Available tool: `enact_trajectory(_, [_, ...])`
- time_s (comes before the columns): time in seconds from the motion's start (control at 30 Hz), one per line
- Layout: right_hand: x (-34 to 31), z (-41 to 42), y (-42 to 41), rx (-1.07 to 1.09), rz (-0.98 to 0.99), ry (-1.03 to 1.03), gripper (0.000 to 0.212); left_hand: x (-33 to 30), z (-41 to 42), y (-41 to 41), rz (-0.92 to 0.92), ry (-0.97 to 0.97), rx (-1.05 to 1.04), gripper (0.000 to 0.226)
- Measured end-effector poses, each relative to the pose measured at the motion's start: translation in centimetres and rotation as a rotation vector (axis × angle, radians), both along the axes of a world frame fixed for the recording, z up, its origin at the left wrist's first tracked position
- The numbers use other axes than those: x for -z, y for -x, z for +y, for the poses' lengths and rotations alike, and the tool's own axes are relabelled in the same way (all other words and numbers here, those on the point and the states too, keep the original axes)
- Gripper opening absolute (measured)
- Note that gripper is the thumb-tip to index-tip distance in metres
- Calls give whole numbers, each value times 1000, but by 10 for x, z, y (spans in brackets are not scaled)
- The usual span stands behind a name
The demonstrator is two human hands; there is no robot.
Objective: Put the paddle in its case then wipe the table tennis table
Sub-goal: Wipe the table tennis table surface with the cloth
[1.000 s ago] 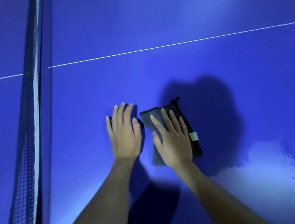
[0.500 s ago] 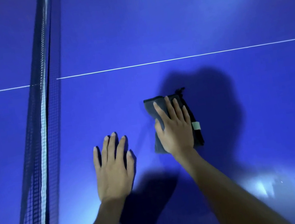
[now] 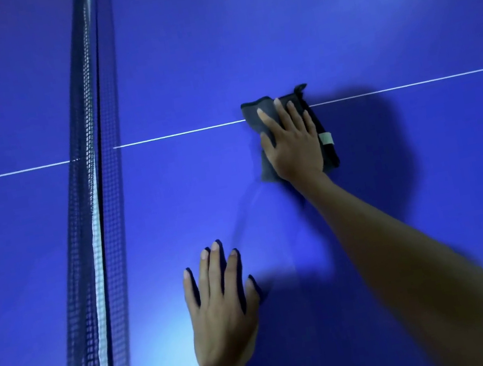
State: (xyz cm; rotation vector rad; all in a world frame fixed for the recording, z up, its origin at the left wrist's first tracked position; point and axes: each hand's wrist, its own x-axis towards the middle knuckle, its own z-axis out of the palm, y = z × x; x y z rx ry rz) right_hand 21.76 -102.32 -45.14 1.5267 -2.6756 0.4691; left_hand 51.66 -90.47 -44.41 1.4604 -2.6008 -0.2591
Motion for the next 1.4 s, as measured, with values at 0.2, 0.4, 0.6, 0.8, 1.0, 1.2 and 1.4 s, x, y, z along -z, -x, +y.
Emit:
enact_trajectory(0.2, [1, 57, -65, -7, -22, 10, 58, -3, -5, 1, 117, -4, 21, 54])
enact_trajectory(0.4, [-1, 157, -172, 18, -1, -23, 56, -15, -1, -13, 481, -124, -6, 49])
enact_trajectory(0.6, [-2, 245, -269, 58, 36, -32, 55, -19, 6, -58, 336, -6, 41, 44])
enact_trajectory(0.8, [-4, 234, -256, 5, 48, -91, 67, -10, -11, -75, 84, 99, 142, 47])
enact_trajectory(1.0, [0, 147, -193, 19, 82, -66, 62, -4, -20, -67, 75, 85, 78, 47])
enact_trajectory(1.2, [-2, 50, -135, 40, 53, -71, 60, 7, -22, -66, 38, 142, 110, 44])
enact_trajectory(1.4, [-3, -25, -95, 8, 31, -11, 59, 5, -27, -63, 64, 63, 103, 45])
